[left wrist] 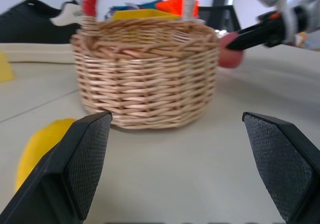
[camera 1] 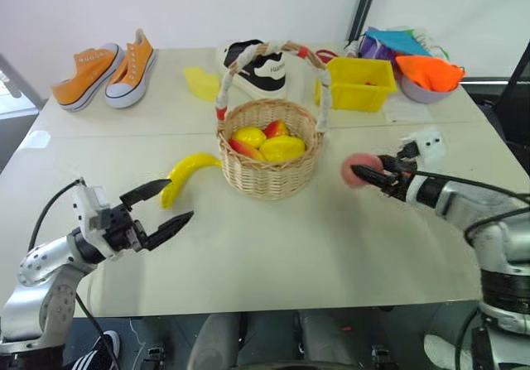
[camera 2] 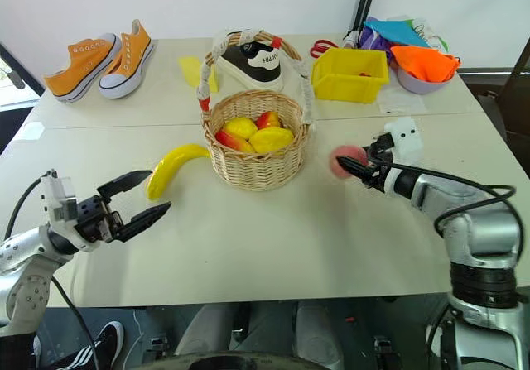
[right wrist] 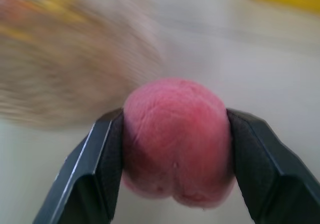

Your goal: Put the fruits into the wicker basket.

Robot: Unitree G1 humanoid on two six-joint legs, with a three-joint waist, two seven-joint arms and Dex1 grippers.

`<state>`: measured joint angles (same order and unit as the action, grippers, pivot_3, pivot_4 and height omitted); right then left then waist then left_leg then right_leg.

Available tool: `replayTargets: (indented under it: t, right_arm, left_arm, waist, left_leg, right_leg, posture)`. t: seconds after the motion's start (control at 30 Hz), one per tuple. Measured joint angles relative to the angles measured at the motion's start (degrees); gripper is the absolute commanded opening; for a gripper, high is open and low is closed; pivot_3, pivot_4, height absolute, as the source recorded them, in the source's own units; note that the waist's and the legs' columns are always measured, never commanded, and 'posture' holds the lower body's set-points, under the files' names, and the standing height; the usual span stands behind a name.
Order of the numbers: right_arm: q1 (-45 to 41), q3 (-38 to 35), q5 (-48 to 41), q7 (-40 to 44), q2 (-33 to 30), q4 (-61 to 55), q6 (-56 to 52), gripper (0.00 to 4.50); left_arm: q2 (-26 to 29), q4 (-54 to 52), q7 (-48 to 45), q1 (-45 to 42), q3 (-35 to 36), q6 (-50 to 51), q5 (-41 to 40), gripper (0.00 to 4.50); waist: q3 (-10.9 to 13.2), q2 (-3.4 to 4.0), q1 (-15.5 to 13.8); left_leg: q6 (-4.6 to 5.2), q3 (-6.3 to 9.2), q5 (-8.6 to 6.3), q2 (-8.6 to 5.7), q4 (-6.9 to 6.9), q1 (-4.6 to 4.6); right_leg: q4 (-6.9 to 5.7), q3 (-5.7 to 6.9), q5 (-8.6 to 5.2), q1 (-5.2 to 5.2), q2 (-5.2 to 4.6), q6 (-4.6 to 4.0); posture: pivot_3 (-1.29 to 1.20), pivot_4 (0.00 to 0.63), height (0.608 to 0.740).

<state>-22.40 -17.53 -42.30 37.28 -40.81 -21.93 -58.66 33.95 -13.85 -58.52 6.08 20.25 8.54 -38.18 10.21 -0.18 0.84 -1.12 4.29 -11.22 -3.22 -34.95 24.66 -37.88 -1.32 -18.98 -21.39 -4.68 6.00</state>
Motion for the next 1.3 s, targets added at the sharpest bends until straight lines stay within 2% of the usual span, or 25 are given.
replayTargets:
  t: [0.07, 0.2, 0.33, 0.43, 0.57, 0.73, 0.97, 1.1, 1.2, 1.3]
  right_arm:
    - [-3.5, -0.5, -3.6, 0.3, -0.2, -2.7, -1.5, 2.49]
    - [-14.0, 4.5, -7.0, -6.6, 8.9, -4.6, -3.0, 2.49]
    - [-19.0, 11.6, -3.4, -10.5, 15.2, -2.3, -0.1, 2.49]
    - [-20.3, 18.5, 5.3, -13.0, 17.6, 1.9, 7.3, 2.49]
    - [-20.2, 21.6, 10.1, -11.4, 18.0, 5.9, 12.4, 4.46]
    - [-19.8, 21.6, 11.4, -10.5, 18.0, 6.0, 13.6, 4.46]
    - [-17.0, 19.2, 9.1, -6.2, 16.6, 4.5, 13.9, 4.46]
    - [-8.7, 13.8, 3.9, 3.8, 8.9, -1.7, 16.2, 4.46]
    - [1.4, 13.3, 5.8, 10.6, 1.5, -5.5, 20.7, 4.46]
    - [8.2, 13.2, 6.9, 14.9, -1.4, -8.4, 24.5, 4.46]
  left_arm:
    - [-0.4, 0.5, 0.2, -0.4, 0.2, -0.5, 0.1, 4.50]
    - [-1.1, 2.3, 1.6, -2.0, 0.9, -2.2, 0.8, 4.50]
    - [-1.7, 2.6, 2.4, -1.8, 0.9, -2.9, 1.4, 4.50]
    - [-2.0, 2.6, 2.9, -1.7, 0.9, -3.2, 1.6, 4.50]
    - [-2.3, 2.1, 4.0, 0.0, 1.0, -3.3, 1.7, 4.50]
    - [-2.9, 0.9, 4.9, 2.0, 1.0, -3.6, 1.7, 4.50]
    - [-3.0, 0.9, 6.9, 2.0, 1.3, -4.0, 1.8, 4.50]
    - [-2.9, 4.1, 12.1, -0.1, 2.6, -3.8, 4.4, 4.50]
    - [-2.9, 4.9, 17.4, -2.2, 2.4, -3.3, 8.5, 4.50]
    - [-3.3, 5.8, 22.8, -5.4, 0.2, -1.2, 12.9, 4.50]
  waist:
    - [0.0, -0.02, 0.0]
    - [0.0, -0.05, 0.1]
    - [0.0, -0.07, -0.2]
    - [0.0, -0.07, -0.1]
    - [0.0, -0.06, 0.0]
    - [0.0, -0.06, 0.1]
    - [0.0, -0.06, -0.1]
    - [0.0, -0.08, -0.6]
    - [0.0, -0.12, -0.5]
    - [0.0, -0.12, -0.1]
  left_leg:
    - [0.00, 0.00, 0.00, 0.01, 0.00, -0.01]
    - [0.00, 0.03, 0.00, 0.02, 0.00, -0.01]
    - [0.04, 0.03, -0.03, 0.00, 0.01, 0.09]
    - [0.04, 0.02, -0.04, -0.03, 0.02, 0.09]
    - [0.04, 0.02, -0.04, -0.03, 0.09, 0.09]
    - [0.04, 0.02, -0.04, -0.03, 0.13, 0.09]
    - [0.04, 0.02, -0.04, -0.03, 0.13, 0.09]
    - [0.07, 0.05, -0.05, -0.03, 0.10, 0.09]
    - [0.07, 0.05, -0.06, -0.04, 0.07, 0.10]
    - [0.07, 0.05, -0.05, -0.03, 0.06, 0.10]
  right_leg:
    - [0.00, 0.00, -0.01, 0.01, 0.00, -0.01]
    - [0.01, 0.00, -0.01, -0.04, -0.01, -0.04]
    - [0.27, 0.05, 0.01, -0.18, -0.02, -0.01]
    - [0.30, 0.05, 0.07, -0.19, -0.03, 0.07]
    - [0.29, 0.05, 0.11, -0.18, -0.03, 0.15]
    - [0.24, 0.04, 0.12, -0.17, -0.02, 0.16]
    - [0.24, 0.05, 0.12, -0.11, -0.02, 0.16]
    - [0.35, 0.11, 0.12, 0.02, -0.03, 0.17]
    - [0.36, 0.12, 0.12, 0.06, -0.03, 0.17]
    - [0.30, 0.10, 0.13, 0.04, 0.00, 0.19]
  posture:
    - [0.00, 0.150, 0.740]
    - [0.00, 0.150, 0.740]
    - [0.00, 0.150, 0.740]
    - [0.00, 0.150, 0.740]
    - [0.00, 0.150, 0.740]
    - [0.00, 0.150, 0.740]
    - [0.00, 0.150, 0.740]
    - [0.00, 0.150, 0.740]
    - [0.00, 0.150, 0.740]
    - [0.00, 0.150, 0.740]
